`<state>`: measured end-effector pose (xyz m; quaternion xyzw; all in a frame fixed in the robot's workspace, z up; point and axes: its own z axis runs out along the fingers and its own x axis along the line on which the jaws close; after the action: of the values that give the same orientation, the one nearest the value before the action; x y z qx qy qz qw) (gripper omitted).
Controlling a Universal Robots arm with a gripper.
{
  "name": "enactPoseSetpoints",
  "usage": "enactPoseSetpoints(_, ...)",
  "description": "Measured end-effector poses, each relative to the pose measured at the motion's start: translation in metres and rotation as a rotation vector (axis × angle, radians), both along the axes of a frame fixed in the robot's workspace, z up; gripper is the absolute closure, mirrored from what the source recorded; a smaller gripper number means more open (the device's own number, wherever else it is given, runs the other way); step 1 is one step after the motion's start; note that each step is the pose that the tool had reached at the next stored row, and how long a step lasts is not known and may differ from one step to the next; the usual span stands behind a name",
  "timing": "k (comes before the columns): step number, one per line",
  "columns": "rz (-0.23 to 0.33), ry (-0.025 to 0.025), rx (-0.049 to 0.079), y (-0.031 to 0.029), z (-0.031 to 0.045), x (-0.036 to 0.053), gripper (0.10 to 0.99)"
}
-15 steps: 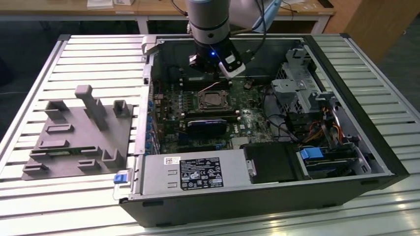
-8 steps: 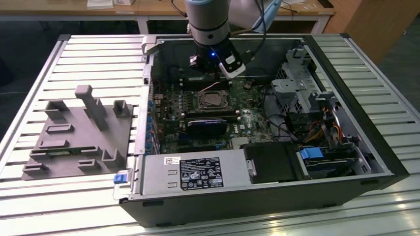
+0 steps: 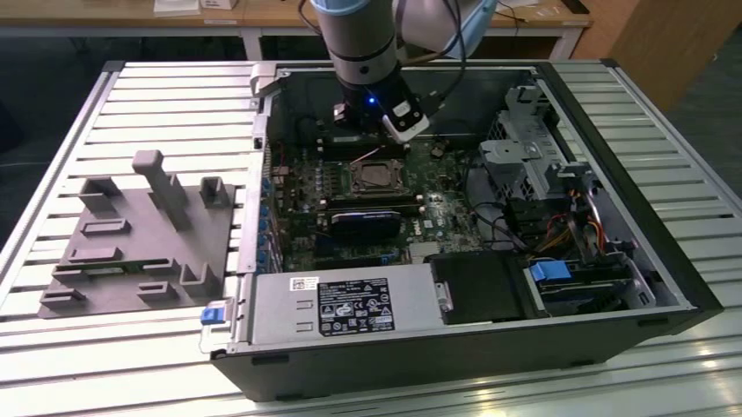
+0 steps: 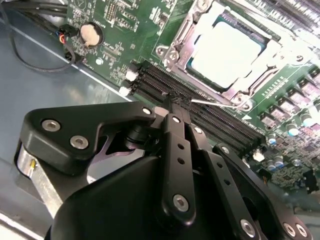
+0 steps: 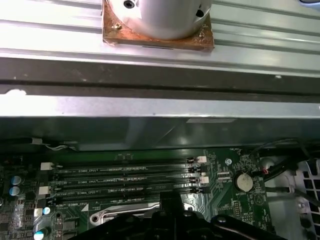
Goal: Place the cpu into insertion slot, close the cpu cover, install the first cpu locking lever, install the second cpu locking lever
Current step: 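Install the first cpu locking lever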
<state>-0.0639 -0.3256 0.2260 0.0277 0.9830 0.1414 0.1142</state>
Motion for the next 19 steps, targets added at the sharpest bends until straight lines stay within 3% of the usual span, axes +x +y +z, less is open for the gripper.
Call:
enactPoseSetpoints(4, -0.004, -0.0022, -0.011, 0.0005, -0.0024, -0.0026, 0.984)
enactPoseSetpoints(19, -0.048, -0.002, -0.011, 0.007, -0.0076, -0.0054, 0.984)
